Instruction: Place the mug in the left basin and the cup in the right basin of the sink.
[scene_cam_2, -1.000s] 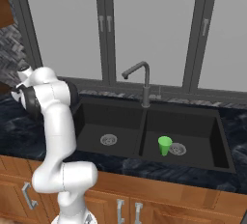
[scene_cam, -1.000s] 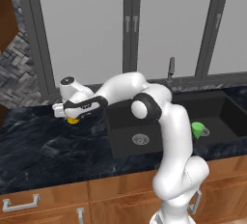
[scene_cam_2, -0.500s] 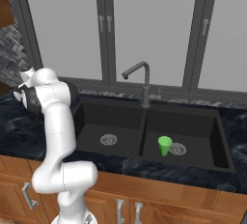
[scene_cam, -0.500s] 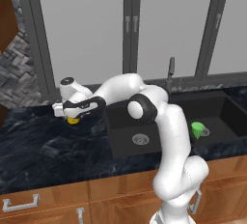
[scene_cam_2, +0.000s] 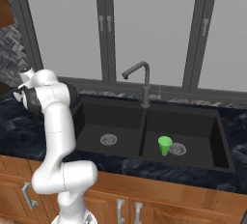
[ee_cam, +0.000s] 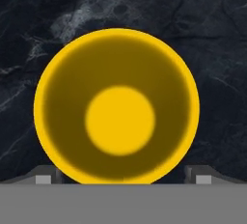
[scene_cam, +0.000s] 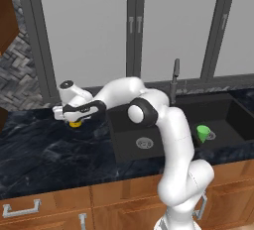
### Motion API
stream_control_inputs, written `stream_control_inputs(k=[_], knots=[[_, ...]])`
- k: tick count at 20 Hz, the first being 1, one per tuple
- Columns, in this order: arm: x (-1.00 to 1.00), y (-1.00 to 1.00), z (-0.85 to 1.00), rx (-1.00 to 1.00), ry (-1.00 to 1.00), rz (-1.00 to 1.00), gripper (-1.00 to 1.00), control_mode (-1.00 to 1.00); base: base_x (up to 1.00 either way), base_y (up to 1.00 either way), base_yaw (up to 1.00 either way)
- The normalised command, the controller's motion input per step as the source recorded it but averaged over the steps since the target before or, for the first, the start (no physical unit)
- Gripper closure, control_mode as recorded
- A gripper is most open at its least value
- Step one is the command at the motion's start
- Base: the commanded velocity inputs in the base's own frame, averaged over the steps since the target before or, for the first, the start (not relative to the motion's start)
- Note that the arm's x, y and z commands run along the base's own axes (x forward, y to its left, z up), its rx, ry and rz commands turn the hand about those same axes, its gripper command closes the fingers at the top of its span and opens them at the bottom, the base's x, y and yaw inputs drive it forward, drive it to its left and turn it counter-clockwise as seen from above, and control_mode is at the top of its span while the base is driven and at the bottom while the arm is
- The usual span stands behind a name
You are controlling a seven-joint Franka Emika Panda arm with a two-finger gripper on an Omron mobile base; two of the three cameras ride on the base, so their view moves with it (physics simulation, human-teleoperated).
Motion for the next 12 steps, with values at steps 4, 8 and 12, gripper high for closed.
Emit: stream_control_inputs(k=[4, 8, 12], knots=[[0.02, 0.05, -0.07, 0.0, 0.0, -0.1, -1.0, -1.0, 0.0, 0.0, 0.0], [0.03, 0.06, -0.05, 0.0, 0.0, -0.1, 1.0, -1.0, 0.0, 0.0, 0.0], [0.05, 0.02, -0.07, 0.0, 0.0, -0.07, 1.0, -1.0, 0.0, 0.0, 0.0]])
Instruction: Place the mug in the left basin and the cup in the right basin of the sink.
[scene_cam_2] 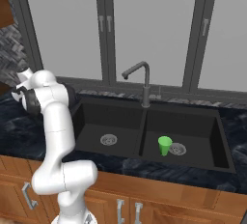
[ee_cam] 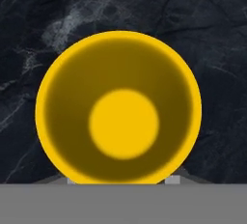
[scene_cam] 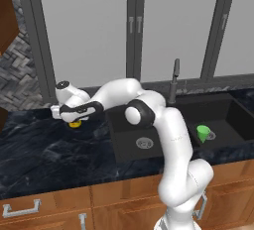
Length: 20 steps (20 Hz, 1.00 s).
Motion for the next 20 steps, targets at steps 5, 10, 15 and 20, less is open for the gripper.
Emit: stream_control_inputs(k=[5, 10, 15, 20], knots=[[0.02, -0.01, -0.09, 0.0, 0.01, -0.05, 1.0, -1.0, 0.0, 0.0, 0.0], [0.01, -0.1, -0.09, 0.0, 0.05, -0.05, 1.0, -1.0, 0.0, 0.0, 0.0], [-0.02, -0.24, -0.01, 0.0, 0.01, -0.05, 1.0, -1.0, 0.0, 0.0, 0.0], [-0.12, -0.4, 0.01, 0.0, 0.0, -0.06, 1.0, -1.0, 0.0, 0.0, 0.0]])
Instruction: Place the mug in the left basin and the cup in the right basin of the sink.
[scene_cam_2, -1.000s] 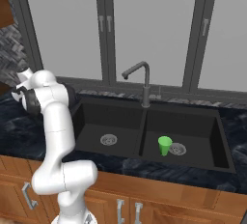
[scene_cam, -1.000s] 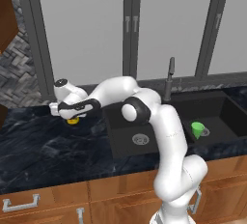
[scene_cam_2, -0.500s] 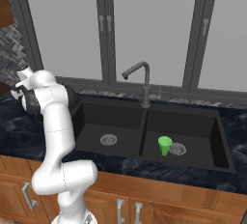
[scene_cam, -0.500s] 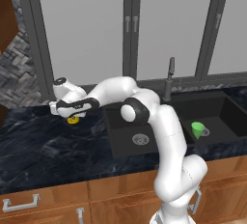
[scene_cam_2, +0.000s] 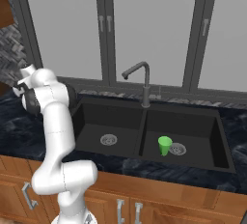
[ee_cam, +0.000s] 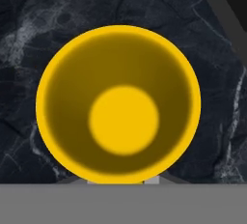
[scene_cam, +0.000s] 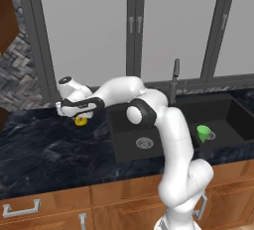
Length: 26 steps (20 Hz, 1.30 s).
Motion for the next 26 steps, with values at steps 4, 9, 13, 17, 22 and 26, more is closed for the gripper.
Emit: stream_control_inputs(k=[4, 9, 13, 17, 22, 26], knots=[[-0.21, -0.52, 0.04, 0.0, 0.0, -0.06, 1.0, -1.0, 0.0, 0.0, 0.0], [-0.32, -0.54, 0.05, 0.03, -0.06, -0.04, 1.0, -1.0, 0.0, 0.0, 0.0], [-0.41, -0.53, 0.03, 0.08, -0.09, -0.02, 1.0, -1.0, 0.0, 0.0, 0.0], [-0.42, -0.52, 0.04, 0.1, -0.1, -0.01, 1.0, -1.0, 0.0, 0.0, 0.0], [-0.42, -0.52, 0.05, 0.11, -0.1, 0.0, 1.0, -1.0, 0.0, 0.0, 0.0], [-0.32, -0.52, 0.18, 0.13, -0.02, 0.0, 1.0, -1.0, 0.0, 0.0, 0.0]])
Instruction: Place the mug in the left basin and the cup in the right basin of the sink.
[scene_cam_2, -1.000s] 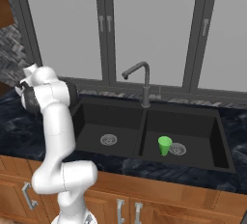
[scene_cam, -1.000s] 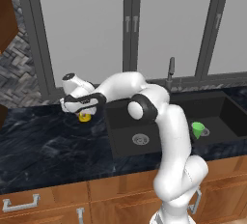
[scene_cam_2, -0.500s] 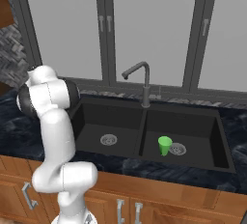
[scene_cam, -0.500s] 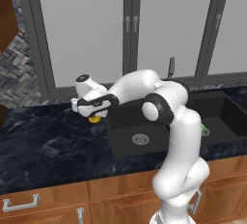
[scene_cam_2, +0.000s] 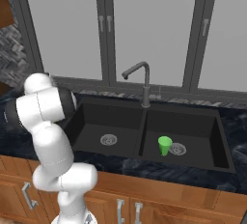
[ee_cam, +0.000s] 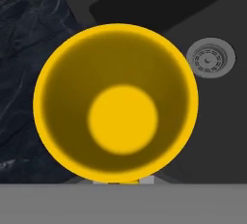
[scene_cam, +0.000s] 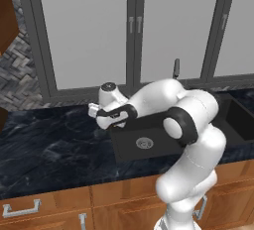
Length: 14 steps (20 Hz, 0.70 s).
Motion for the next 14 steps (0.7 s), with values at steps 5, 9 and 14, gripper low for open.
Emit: stream_control_inputs(k=[5, 9, 14], knots=[[-0.31, -0.47, 0.27, 0.09, 0.0, -0.01, 1.0, -1.0, 0.0, 0.0, 0.0], [-0.23, -0.42, 0.26, 0.06, 0.0, -0.02, 1.0, -1.0, 0.0, 0.0, 0.0], [-0.18, -0.44, 0.07, 0.02, 0.0, -0.03, 1.0, -1.0, 0.0, 0.0, 0.0]])
